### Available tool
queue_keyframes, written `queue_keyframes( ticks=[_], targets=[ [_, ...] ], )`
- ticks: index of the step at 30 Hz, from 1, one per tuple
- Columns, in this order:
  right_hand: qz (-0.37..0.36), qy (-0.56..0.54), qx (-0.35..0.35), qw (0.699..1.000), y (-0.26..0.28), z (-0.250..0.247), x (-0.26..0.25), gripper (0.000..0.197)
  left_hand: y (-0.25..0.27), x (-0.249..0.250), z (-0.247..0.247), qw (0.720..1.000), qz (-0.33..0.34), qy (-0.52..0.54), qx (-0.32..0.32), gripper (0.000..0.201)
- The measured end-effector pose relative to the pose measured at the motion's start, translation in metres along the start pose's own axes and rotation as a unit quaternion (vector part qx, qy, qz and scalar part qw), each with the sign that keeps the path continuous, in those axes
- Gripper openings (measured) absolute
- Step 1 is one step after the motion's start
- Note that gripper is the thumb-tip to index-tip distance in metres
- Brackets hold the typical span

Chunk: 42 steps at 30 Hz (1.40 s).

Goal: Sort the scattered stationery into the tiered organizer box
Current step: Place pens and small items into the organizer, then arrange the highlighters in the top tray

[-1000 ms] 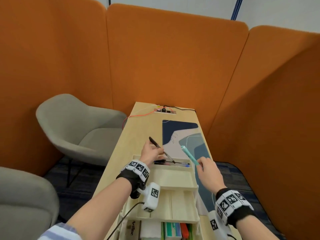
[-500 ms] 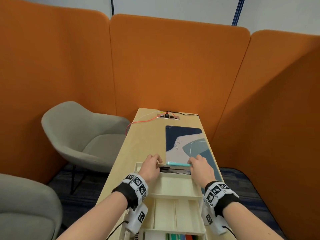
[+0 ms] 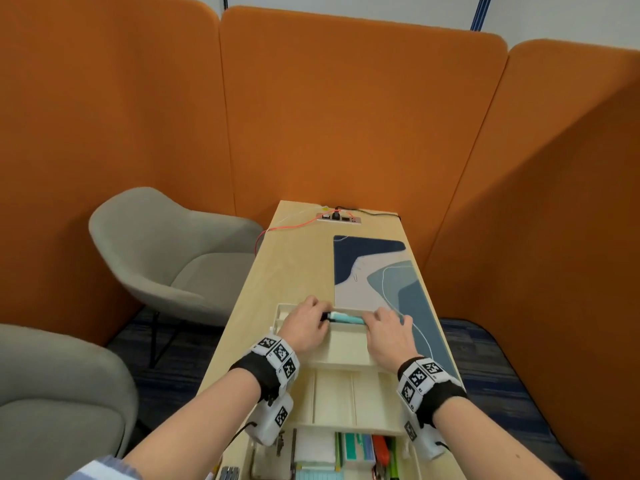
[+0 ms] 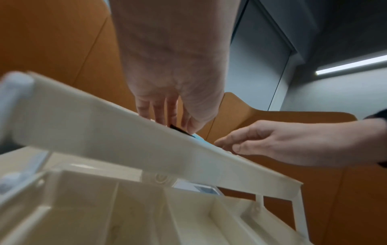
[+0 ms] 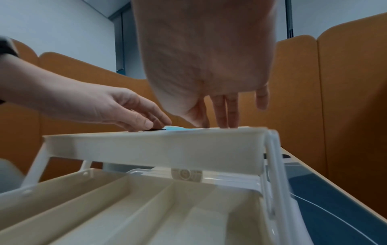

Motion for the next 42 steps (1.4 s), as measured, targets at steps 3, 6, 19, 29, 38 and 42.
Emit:
queue_keyframes(
  ticks=[3, 6, 19, 29, 38, 42],
  targets=[
    [-0.005, -0.069, 0.058, 0.996, 0.035, -0.009, -0.002, 0.05, 0.035, 0.005, -0.015, 0.999, 0.01, -0.003, 0.053, 0.044],
    [-0.037, -0.148, 0.105, 0.983, 0.088, -0.008, -0.011, 0.047, 0.097, 0.013, -0.022, 0.992, 0.049, 0.045, 0.11, 0.038],
    [-0.006, -0.364, -0.028, 0.931, 0.28, 0.14, -0.027, 0.029, 0.297, -0.031, 0.128, 0.992, 0.005, 0.047, -0.119, 0.017],
    [-0.07, -0.235, -0.216, 0.945, 0.342, 0.17, -0.059, 0.008, 0.335, -0.063, 0.147, 0.988, -0.06, 0.049, -0.134, 0.014],
    [-0.022, -0.069, -0.23, 0.97, 0.359, 0.212, -0.068, 0.036, 0.307, 0.036, 0.179, 0.972, 0.108, -0.066, -0.198, 0.021],
    [-0.026, -0.137, -0.224, 0.965, 0.363, 0.203, -0.062, 0.031, 0.294, 0.065, 0.204, 0.958, 0.124, -0.133, -0.22, 0.029]
  ],
)
Point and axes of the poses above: each hand's wrist, its own y-axis away from the middle knuckle, its own z-axis out of the palm, x = y × z, the point moved 8 cm from there along -y, towards the middle knuckle, and after that the axes turned 13 degrees about -x, right-handed, at the moved point
